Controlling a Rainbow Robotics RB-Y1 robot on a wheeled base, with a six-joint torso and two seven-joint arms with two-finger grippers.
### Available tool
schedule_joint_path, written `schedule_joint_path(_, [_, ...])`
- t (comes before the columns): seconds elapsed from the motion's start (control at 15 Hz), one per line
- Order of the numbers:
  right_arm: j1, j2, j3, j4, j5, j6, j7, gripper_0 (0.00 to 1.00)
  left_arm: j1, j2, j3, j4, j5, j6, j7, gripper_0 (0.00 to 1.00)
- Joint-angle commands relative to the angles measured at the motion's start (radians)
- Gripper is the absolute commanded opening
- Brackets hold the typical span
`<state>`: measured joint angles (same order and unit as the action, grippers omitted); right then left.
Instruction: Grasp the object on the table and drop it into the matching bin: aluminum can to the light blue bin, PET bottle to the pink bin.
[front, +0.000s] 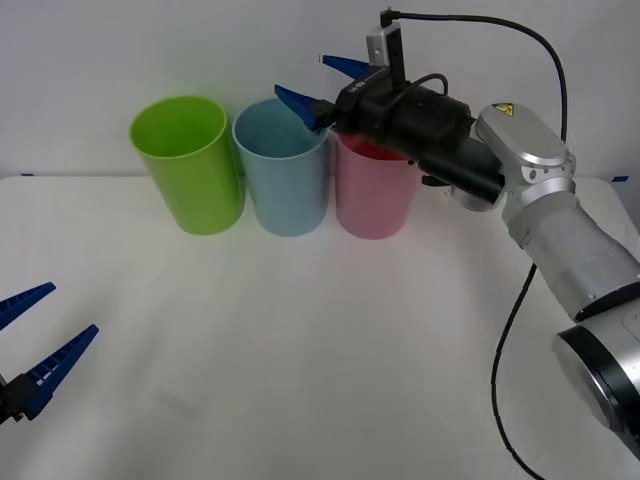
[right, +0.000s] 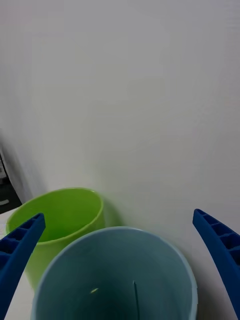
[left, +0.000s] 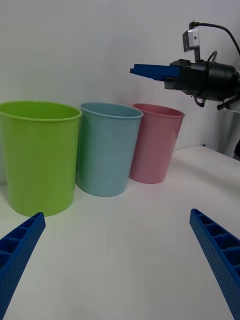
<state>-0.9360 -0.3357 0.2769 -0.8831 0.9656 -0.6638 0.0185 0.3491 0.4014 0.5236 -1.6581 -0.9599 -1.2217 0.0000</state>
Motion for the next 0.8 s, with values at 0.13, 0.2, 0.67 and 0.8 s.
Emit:
schedule_joint_path(0.13, [0.097, -0.088, 0.031, -0.149, -0.047, 0.000, -0.002, 1.00, 0.000, 0.000, 0.000, 0.000, 0.000, 0.000, 0.000, 1.00])
schedule_joint_path(0.2, [0.131, -0.111, 0.031, -0.198, -0.053, 0.000, -0.005, 1.00, 0.000, 0.000, 0.000, 0.000, 0.000, 0.000, 0.000, 1.00])
schedule_joint_path(0.67, [0.339, -0.229, 0.018, -0.441, -0.116, 0.003, 0.001, 1.00, 0.000, 0.000, 0.000, 0.000, 0.000, 0.000, 0.000, 1.00])
schedule_joint_path(0.8, [0.399, -0.255, -0.007, -0.501, -0.116, 0.003, 0.005, 1.00, 0.000, 0.000, 0.000, 0.000, 0.000, 0.000, 0.000, 1.00])
